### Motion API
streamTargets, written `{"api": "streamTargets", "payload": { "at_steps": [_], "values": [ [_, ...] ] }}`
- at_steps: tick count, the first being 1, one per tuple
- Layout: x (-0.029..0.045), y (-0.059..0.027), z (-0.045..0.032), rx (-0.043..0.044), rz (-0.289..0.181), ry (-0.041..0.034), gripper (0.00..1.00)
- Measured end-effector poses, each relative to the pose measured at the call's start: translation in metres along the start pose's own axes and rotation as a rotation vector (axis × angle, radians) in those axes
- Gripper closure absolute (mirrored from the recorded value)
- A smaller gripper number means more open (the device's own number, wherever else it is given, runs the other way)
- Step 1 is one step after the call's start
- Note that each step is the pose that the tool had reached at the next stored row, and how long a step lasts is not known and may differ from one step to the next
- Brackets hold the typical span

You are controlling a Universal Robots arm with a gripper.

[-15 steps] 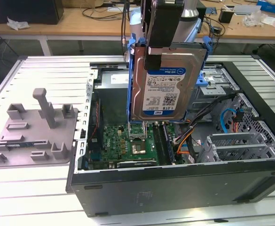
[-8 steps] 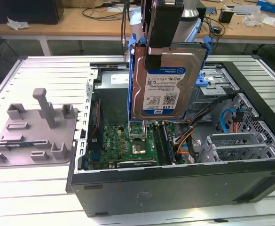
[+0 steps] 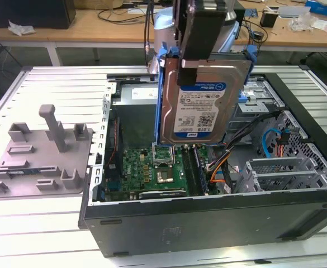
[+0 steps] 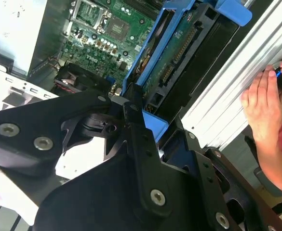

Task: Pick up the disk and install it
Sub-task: 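Insert the disk into the insertion slot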

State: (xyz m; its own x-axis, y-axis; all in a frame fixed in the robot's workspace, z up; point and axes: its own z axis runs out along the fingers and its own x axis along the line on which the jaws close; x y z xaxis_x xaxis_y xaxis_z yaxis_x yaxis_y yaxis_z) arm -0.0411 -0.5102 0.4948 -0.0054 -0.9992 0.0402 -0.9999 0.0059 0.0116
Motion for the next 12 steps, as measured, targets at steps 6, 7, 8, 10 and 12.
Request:
{"api": "streamTargets", "payload": {
  "at_steps": [6, 7, 8, 10, 12],
  "values": [
    [0.0039, -0.0103, 0.0000, 0.0233, -0.001, -0.0001, 0.64],
    [0.0042, -0.0113, 0.0000, 0.0300, -0.001, -0.0001, 0.64],
    [0.0046, -0.0129, 0.0001, 0.0374, 0.000, -0.0002, 0.64],
    [0.0067, -0.0168, 0.0001, 0.0388, 0.000, -0.0001, 0.64],
    [0.0086, -0.0203, 0.0002, 0.0388, 0.000, -0.0002, 0.64]
  ]
}}
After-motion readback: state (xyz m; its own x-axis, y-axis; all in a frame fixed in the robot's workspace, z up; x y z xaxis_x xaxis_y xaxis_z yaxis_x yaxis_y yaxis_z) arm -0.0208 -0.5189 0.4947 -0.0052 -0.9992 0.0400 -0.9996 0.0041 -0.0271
